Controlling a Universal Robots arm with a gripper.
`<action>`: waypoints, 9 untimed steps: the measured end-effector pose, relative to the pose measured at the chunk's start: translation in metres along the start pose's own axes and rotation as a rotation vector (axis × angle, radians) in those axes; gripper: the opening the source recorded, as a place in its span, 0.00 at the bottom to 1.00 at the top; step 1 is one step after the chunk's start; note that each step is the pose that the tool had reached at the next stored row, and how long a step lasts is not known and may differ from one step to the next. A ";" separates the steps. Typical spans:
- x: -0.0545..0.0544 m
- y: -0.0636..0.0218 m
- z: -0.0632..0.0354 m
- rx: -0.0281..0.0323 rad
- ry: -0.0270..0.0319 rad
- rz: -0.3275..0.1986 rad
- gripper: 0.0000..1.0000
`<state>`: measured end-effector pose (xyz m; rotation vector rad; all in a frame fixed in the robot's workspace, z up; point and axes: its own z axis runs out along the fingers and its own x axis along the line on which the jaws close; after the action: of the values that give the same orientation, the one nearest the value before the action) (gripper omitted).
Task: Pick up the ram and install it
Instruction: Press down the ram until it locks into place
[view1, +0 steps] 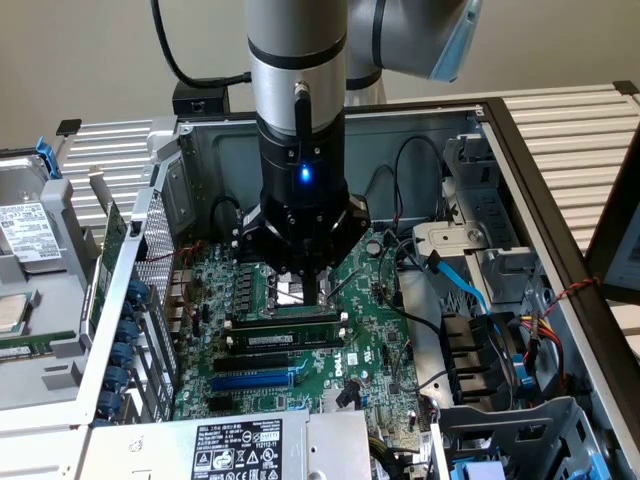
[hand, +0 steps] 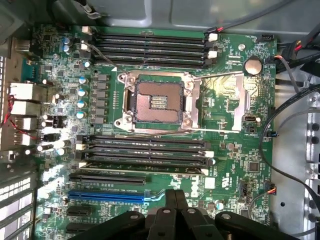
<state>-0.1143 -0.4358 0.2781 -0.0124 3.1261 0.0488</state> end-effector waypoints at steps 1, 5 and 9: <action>0.003 0.0000 -0.0004 0.0001 0.0001 0.000 0.10; 0.017 0.0004 -0.0007 0.0000 0.0001 0.000 0.10; 0.020 0.0055 -0.0006 0.0001 0.0000 0.000 0.10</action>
<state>-0.1340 -0.4305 0.2786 -0.0119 3.1262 0.0487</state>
